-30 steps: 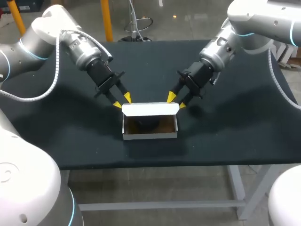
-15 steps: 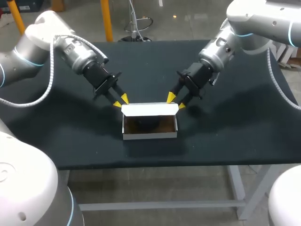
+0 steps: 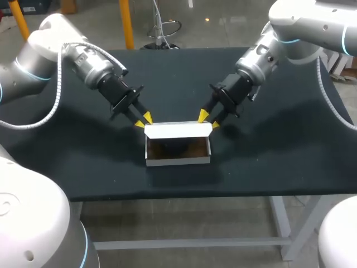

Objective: Assemble the packaging by folding the flat box into shape, placing the metal phone stand inside, and closing the box properly

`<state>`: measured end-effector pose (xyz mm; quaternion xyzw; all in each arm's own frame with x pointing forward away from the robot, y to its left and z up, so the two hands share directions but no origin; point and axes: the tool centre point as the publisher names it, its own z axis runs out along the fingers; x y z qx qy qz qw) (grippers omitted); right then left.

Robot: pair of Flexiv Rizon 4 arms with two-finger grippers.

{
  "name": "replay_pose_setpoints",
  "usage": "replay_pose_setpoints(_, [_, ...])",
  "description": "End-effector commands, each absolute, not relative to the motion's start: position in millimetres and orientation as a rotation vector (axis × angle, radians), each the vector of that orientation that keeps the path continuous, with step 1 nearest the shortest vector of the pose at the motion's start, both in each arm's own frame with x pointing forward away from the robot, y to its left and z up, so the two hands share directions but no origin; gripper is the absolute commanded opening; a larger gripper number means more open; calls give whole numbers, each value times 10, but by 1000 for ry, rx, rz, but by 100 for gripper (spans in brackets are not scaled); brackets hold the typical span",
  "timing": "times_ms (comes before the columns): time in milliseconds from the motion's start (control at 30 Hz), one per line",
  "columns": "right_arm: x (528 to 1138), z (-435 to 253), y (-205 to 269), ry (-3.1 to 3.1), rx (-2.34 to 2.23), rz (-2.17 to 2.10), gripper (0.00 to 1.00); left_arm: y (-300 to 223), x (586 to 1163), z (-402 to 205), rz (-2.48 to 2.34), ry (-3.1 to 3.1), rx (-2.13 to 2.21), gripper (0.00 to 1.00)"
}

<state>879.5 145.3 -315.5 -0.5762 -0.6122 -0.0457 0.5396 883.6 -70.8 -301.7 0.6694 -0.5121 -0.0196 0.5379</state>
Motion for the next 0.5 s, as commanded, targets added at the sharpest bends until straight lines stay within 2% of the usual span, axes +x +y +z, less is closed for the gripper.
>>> replay_pose_setpoints(33, [8825,-3164,1491,-1455,-1360,-101,33,-751,8800,-3027,-42,-1216,1599,11])
replay_pose_setpoints(133, [8823,-3175,1487,-1455,-1359,-101,29,-749,8798,-3037,-41,-1215,1598,11])
replay_pose_setpoints(500, [8762,-3231,1470,-1465,-1360,-95,35,-724,8748,-3121,-34,-1221,1595,16])
